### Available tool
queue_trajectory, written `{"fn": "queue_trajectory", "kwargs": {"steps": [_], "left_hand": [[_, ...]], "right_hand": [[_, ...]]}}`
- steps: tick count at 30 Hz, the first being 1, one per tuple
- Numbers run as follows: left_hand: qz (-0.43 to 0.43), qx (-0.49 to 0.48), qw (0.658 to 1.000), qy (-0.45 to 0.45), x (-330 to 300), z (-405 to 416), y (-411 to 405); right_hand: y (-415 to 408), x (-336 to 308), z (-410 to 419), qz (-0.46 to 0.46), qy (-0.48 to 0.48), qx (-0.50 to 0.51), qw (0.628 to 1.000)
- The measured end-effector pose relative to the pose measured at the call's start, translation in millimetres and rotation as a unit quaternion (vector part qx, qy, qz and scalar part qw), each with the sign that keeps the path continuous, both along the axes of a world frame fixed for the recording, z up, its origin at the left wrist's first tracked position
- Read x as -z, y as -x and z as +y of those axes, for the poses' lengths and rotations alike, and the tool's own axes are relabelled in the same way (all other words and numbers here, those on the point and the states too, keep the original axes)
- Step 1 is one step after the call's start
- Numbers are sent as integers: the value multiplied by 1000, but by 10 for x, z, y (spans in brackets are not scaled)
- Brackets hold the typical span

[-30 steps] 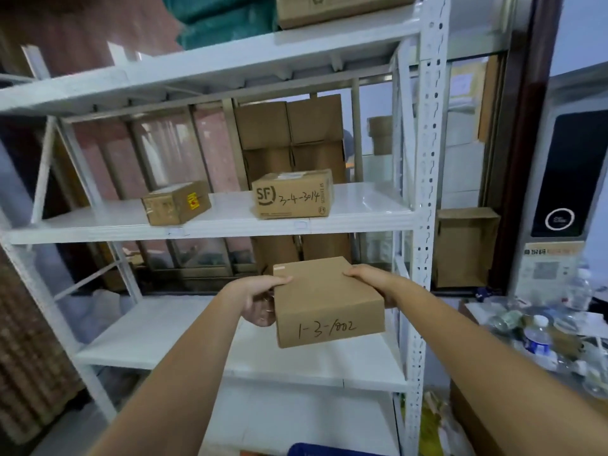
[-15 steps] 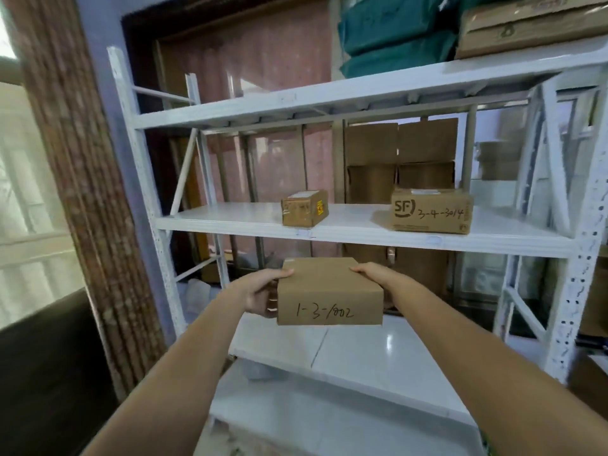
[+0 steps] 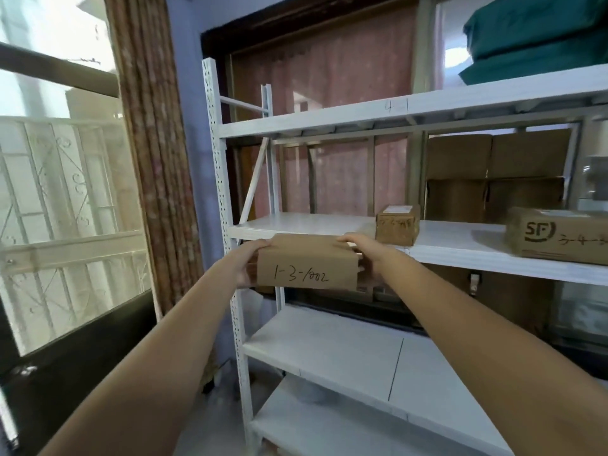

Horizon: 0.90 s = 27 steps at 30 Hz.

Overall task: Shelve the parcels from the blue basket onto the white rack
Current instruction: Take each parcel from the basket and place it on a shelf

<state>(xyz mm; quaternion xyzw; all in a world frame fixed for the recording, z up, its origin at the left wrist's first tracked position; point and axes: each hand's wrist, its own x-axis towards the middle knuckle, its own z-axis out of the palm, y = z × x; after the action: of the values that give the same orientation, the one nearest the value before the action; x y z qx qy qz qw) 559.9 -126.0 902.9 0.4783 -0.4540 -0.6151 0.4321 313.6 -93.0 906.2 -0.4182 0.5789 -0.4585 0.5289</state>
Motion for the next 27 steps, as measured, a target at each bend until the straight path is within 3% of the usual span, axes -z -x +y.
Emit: {"fn": "queue_trajectory", "kwargs": {"steps": [10, 18, 24, 27], "left_hand": [[57, -59, 989, 122, -1032, -1489, -615], [139, -51, 957, 251, -2060, -2530, -790], [192, 8, 937, 291, -2551, -3515, -819], [202, 86, 921, 321, -2751, -3951, -765]], "right_hand": [[-637, -1165, -1477, -2, 175, -57, 983], [-951, -2275, -2425, 38, 312, -18, 949], [-1168, -2734, -3166, 106, 361, 60, 924], [-1187, -2857, -3423, 85, 378, 102, 916]]}}
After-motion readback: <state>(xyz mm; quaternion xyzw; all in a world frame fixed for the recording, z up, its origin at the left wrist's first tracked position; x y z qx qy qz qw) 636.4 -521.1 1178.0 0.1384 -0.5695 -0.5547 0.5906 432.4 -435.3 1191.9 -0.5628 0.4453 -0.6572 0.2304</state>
